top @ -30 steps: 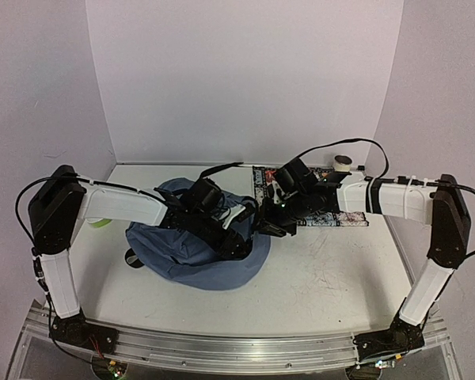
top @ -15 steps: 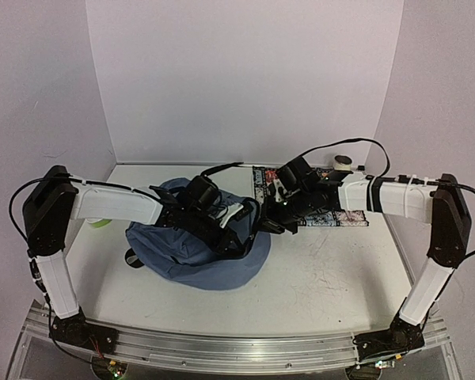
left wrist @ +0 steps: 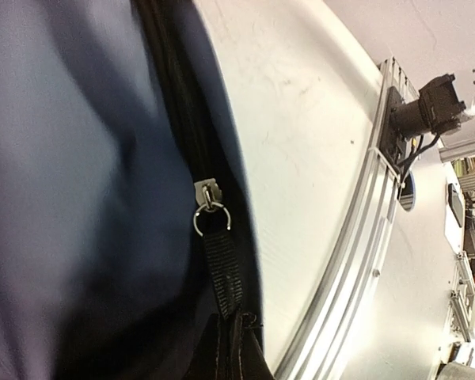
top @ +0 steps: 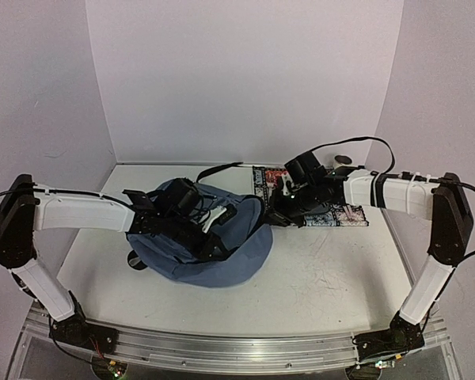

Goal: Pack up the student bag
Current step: Zip the largest pocket of the bag in the student bag.

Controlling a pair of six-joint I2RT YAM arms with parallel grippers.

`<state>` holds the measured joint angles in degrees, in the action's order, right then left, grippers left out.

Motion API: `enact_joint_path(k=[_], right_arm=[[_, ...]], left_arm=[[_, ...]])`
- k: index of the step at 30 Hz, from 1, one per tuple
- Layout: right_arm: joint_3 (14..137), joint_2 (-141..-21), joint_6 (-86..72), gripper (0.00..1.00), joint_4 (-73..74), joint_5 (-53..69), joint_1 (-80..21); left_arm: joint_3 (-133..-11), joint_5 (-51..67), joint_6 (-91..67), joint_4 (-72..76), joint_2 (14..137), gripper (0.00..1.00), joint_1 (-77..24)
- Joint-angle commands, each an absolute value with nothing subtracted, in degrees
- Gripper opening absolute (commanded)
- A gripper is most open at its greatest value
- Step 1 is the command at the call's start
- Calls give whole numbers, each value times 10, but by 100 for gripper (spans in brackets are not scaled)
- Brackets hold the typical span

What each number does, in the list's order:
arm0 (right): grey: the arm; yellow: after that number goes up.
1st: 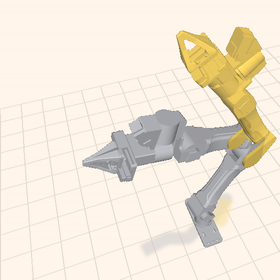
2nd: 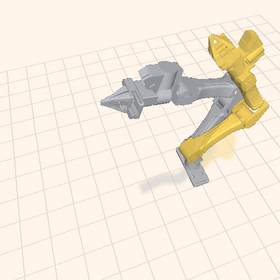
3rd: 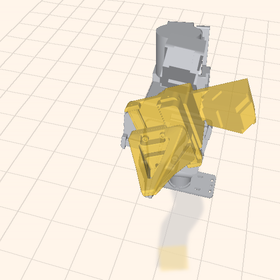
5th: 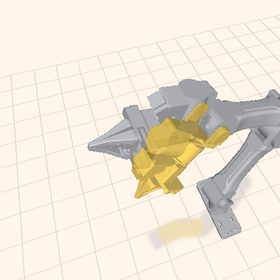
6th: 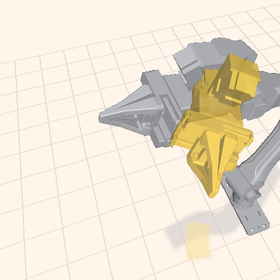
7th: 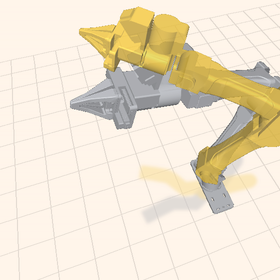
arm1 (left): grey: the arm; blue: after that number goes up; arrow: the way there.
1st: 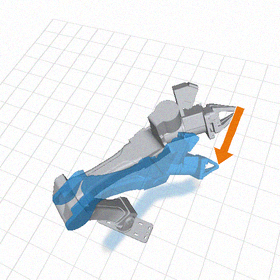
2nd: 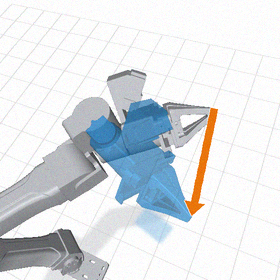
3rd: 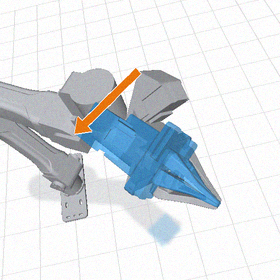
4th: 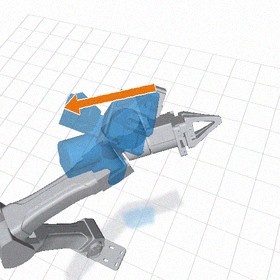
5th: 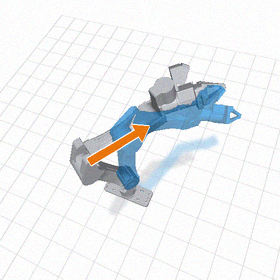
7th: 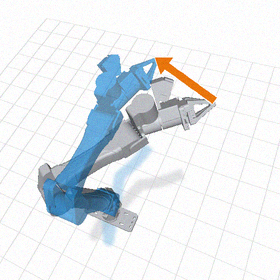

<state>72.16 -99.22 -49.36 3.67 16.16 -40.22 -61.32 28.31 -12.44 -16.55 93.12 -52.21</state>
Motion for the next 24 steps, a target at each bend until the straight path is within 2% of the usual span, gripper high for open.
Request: enact_joint_path(k=[1,7,11,13,16,19,21,24], right_arm=[[751,-971,-482,0,27,132,-356],[779,-982,-471,0,25,136,-323],[789,-1004,-475,1,25,183,-327],[783,-1009,-482,8,24,189,-341],[761,-998,-507,30,24,183,-370],[726,-970,-541,48,25,157,-401],[705,-954,-573,57,33,135,-425],[670,-930,-620,62,43,102,-459]], left_arm=[[-573,261,-162,-229,882,0,-536],[-534,180,-200,-285,827,0,-536],[-531,155,-210,-299,817,0,-536],[-552,164,-209,-297,827,0,-536],[-595,175,-204,-293,851,0,-539],[-622,178,-198,-287,866,0,-541],[-632,186,-194,-282,874,0,-541],[-640,200,-193,-274,886,0,-543]])
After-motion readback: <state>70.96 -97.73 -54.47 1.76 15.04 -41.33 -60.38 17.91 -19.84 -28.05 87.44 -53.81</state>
